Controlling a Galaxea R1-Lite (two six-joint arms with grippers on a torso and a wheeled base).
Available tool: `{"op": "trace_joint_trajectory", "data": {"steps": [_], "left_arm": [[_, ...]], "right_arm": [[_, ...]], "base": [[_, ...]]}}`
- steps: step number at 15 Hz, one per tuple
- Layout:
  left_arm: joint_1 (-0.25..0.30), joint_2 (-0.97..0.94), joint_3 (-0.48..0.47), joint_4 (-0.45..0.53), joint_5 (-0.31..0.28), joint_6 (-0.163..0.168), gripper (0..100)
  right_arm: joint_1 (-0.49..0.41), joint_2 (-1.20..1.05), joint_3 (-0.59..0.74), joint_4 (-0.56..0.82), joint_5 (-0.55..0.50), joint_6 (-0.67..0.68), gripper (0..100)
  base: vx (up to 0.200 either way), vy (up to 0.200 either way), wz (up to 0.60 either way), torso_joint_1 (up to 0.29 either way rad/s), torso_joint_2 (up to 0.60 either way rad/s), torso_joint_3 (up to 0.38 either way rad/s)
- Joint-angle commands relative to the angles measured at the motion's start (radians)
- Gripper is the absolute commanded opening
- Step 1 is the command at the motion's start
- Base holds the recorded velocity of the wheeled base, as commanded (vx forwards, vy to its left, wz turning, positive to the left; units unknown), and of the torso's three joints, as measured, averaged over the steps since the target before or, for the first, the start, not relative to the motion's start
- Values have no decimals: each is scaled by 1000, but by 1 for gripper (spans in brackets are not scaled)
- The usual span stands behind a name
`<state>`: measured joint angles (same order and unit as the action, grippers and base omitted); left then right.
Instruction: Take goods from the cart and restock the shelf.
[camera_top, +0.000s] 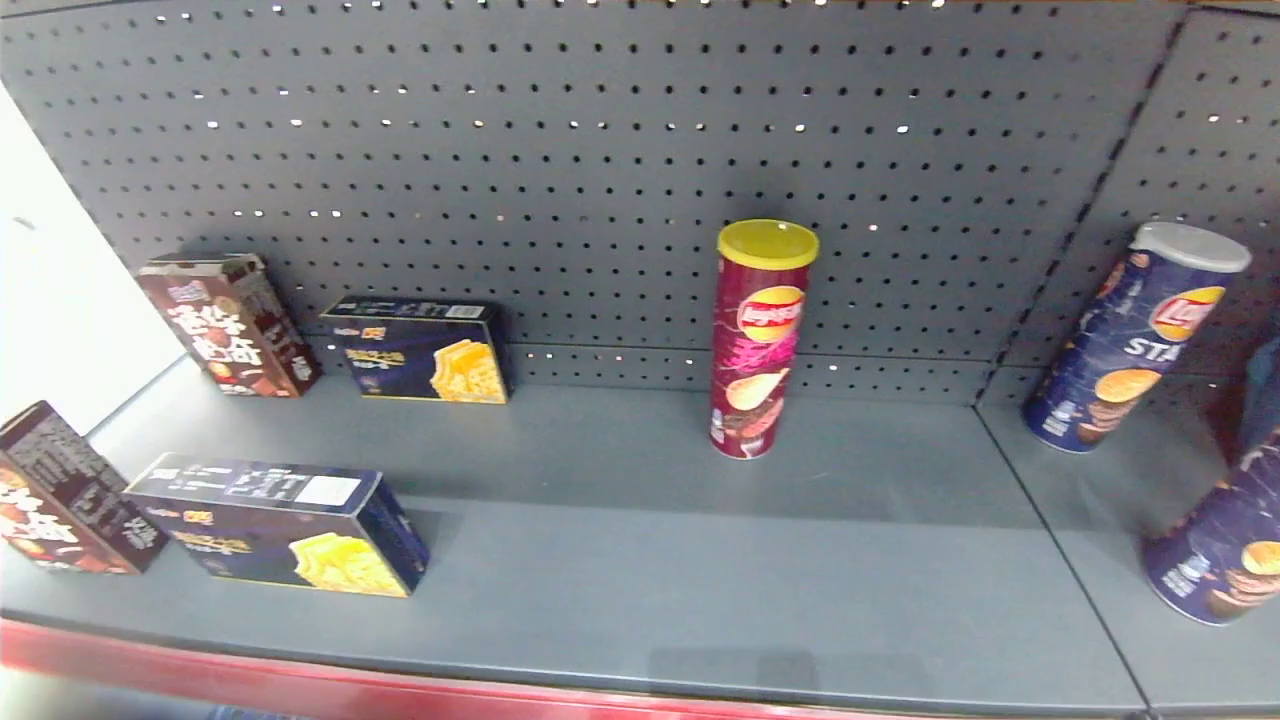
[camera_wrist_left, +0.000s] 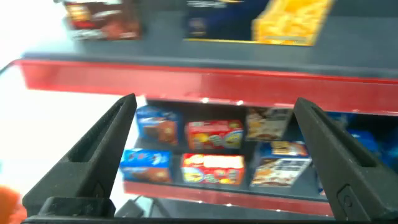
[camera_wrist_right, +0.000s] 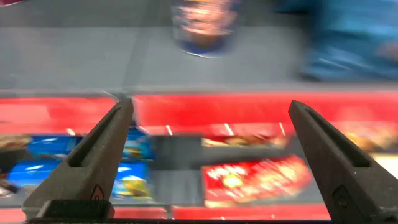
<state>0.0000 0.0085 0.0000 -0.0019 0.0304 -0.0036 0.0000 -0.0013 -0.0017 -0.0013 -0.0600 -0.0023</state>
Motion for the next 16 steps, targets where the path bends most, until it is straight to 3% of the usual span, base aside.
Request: {"op": "trace_joint_trajectory", "data": {"steps": [1, 16], "left_arm": [[0, -1, 0, 0, 0, 1, 100], [0, 1, 0, 0, -3, 1, 100]], "right_arm": [[0, 1, 0, 0, 0, -1, 100], [0, 1, 0, 0, 0, 1, 100]], "base": [[0, 0, 600, 12, 7, 2], [0, 0, 560, 3, 1, 1]]}}
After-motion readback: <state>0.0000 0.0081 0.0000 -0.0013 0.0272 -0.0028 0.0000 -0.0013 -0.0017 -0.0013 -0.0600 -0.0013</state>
